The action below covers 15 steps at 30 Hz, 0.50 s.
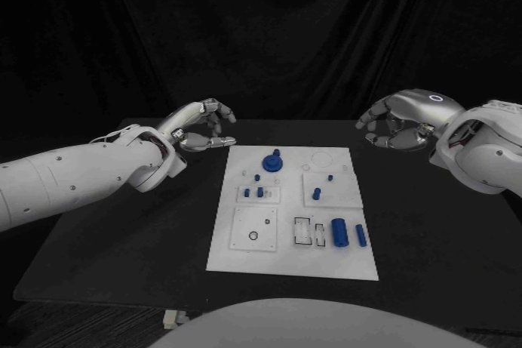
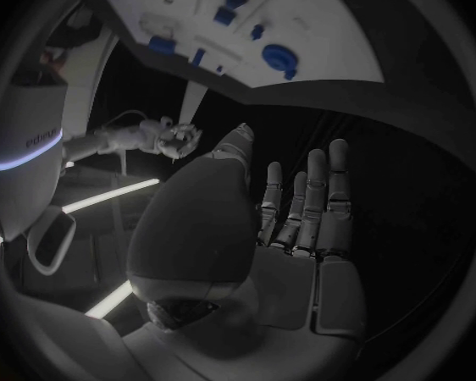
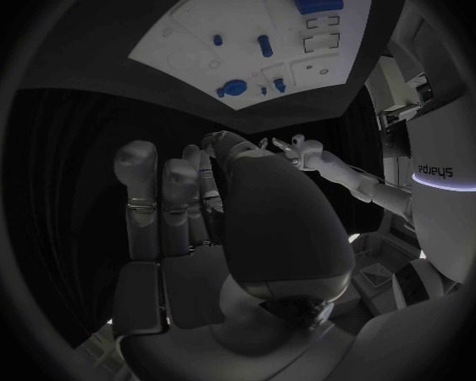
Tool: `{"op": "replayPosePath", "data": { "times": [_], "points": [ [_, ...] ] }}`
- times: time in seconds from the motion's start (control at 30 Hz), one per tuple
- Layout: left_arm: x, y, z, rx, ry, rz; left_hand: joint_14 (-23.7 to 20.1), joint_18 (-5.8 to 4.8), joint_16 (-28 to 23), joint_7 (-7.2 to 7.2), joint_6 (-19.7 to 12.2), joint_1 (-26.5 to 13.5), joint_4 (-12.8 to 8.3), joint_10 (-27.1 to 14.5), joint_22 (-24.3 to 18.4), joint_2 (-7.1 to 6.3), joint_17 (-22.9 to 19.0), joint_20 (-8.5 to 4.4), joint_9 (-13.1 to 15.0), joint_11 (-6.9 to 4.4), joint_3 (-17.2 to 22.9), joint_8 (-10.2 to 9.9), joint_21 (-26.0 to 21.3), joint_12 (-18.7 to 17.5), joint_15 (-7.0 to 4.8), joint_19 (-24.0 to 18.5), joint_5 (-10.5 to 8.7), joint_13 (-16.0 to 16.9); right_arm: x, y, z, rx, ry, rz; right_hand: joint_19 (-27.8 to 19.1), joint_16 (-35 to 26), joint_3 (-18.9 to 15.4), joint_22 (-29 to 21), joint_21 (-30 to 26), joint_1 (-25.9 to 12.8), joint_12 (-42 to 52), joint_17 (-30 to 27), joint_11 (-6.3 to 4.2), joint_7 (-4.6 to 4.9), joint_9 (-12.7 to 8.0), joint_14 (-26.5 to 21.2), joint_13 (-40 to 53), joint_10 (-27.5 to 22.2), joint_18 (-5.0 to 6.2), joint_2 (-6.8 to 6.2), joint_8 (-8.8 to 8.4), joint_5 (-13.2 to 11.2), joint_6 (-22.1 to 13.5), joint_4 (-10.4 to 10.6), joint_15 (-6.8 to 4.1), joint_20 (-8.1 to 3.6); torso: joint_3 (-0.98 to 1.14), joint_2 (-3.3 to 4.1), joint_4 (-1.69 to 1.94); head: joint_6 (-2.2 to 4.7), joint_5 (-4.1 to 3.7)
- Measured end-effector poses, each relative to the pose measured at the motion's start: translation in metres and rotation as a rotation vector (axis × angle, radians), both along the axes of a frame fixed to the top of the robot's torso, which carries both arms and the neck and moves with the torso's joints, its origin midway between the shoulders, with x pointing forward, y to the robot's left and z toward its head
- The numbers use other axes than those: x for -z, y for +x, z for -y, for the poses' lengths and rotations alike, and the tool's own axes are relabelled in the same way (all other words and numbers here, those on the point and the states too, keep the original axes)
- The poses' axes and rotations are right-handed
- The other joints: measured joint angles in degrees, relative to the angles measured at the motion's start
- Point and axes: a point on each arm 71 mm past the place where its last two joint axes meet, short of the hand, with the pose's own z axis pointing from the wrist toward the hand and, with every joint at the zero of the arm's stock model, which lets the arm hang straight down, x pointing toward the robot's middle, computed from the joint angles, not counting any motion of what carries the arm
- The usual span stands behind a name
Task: Assemble the parts on the task board
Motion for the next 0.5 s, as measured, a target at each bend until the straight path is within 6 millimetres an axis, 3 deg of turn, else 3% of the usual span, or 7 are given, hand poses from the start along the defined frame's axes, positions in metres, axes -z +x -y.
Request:
{"op": "replayPosePath", "data": {
  "times": [0.07,0.13,0.2,0.23,0.27,0.3,0.5],
  "points": [
    [-0.002,-0.004,0.004,0.026,-0.129,-0.051,-4.5,-0.5,-1.7,-0.65,-2.2,-1.7,0.0,-2.7,-0.6,1.24,-0.9,0.16,0.3,-0.21,-2.1,3.0,-2.9,2.0,0.34,-3.7,0.88,-0.5,0.001,0.004,-0.005,0.004,-0.045,-0.025,-2.2,-1.9,1.1,0.0,-3.7,0.2,-3.4,-2.2,0.72,-0.01,1.1,-2.4,-2.3,-3.2,0.8,-0.22,0.52,-1.2,0.0,-1.0,0.53,0.42,-0.19,0.23,0.16,0.0,-0.21],
    [-0.004,-0.007,0.008,0.05,-0.249,-0.109,-9.9,-0.53,-5.1,-1.31,-4.6,-3.7,0.0,-4.5,-1.9,3.25,-3.2,-0.47,-0.1,-2.03,-4.6,6.7,-7.1,4.2,-0.62,-8.6,1.13,-2.1,0.004,0.008,-0.008,0.007,-0.085,-0.046,-3.2,-2.3,1.3,0.0,-5.4,0.4,-4.9,-3.0,0.63,-0.32,2.1,-3.4,-3.6,-4.5,0.79,-0.42,0.76,-3.0,-0.3,-2.0,0.61,0.67,-0.36,0.42,0.27,0.0,-0.36],
    [-0.005,-0.011,0.014,0.072,-0.342,-0.158,-13.0,-0.53,-7.8,-0.38,-5.7,-5.0,0.0,-6.0,-3.1,4.65,-5.3,-0.44,-1.9,-2.24,-6.4,9.3,-10.0,5.7,-0.6,-11.1,1.13,-4.3,0.006,0.01,-0.009,0.01,-0.115,-0.063,-3.3,-2.1,1.1,0.0,-5.5,0.4,-5.6,-2.8,1.01,-0.32,2.9,-3.5,-4.4,-5.1,0.79,-0.41,1.03,-5.4,-0.3,-2.6,0.68,0.74,-0.57,0.62,0.48,0.0,-0.68],
    [-0.006,-0.014,0.019,0.085,-0.387,-0.18,-14.5,-0.54,-9.1,0.71,-6.8,-7.5,-0.1,-6.5,-3.6,7.15,-6.3,0.17,-3.1,-1.46,-7.5,9.8,-11.2,6.0,0.35,-12.1,3.39,-5.4,0.008,0.011,-0.01,0.011,-0.128,-0.07,-3.3,-1.8,0.9,0.0,-5.5,0.4,-5.6,-2.6,1.0,-0.32,3.3,-3.5,-4.7,-5.1,0.8,-0.42,1.06,-6.5,-0.3,-2.8,0.68,0.74,-0.65,0.68,0.59,0.0,-0.9],
    [-0.007,-0.019,0.025,0.103,-0.439,-0.207,-15.9,-1.79,-10.2,3.12,-7.2,-9.1,-0.1,-6.8,-4.2,8.7,-7.5,0.85,-4.3,-0.64,-8.7,10.2,-12.7,6.1,1.56,-13.3,4.48,-6.8,0.012,0.011,-0.011,0.012,-0.142,-0.082,-3.3,-1.4,0.9,0.0,-5.5,0.2,-5.6,-2.2,1.0,-0.24,3.5,-3.5,-4.8,-5.1,0.79,-0.56,1.27,-7.2,-0.4,-2.9,0.68,0.76,-0.78,0.75,0.77,0.0,-1.19],
    [-0.008,-0.022,0.029,0.114,-0.476,-0.226,-17.3,-1.83,-11.0,4.92,-7.5,-9.4,0.0,-6.9,-4.9,9.38,-8.7,1.16,-5.4,-0.55,-9.8,10.6,-14.1,6.1,2.01,-14.8,4.81,-8.3,0.015,0.011,-0.011,0.011,-0.151,-0.093,-3.0,-0.8,0.9,0.0,-4.9,-0.3,-5.6,-1.6,1.0,0.17,3.8,-3.4,-5.1,-5.1,0.79,-0.65,1.3,-7.8,-0.8,-2.9,0.82,1.0,-0.96,0.82,1.01,0.0,-1.5],
    [-0.011,-0.037,0.047,0.162,-0.627,-0.31,-19.7,-1.83,-12.9,6.32,-7.4,-7.5,0.1,-7.8,-6.6,11.56,-14.3,2.3,-11.6,-0.62,-13.3,10.3,-17.8,4.8,2.64,-16.6,5.12,-15.2,0.045,0.005,-0.008,0.012,-0.193,-0.164,-1.2,1.8,1.3,0.0,-1.8,-0.9,-7.9,0.7,2.18,1.86,3.5,-1.7,-8.1,-4.8,0.8,-0.62,-0.38,-8.8,-2.9,-3.3,1.6,1.57,-1.83,1.22,2.42,0.0,-2.94]
  ]
}}
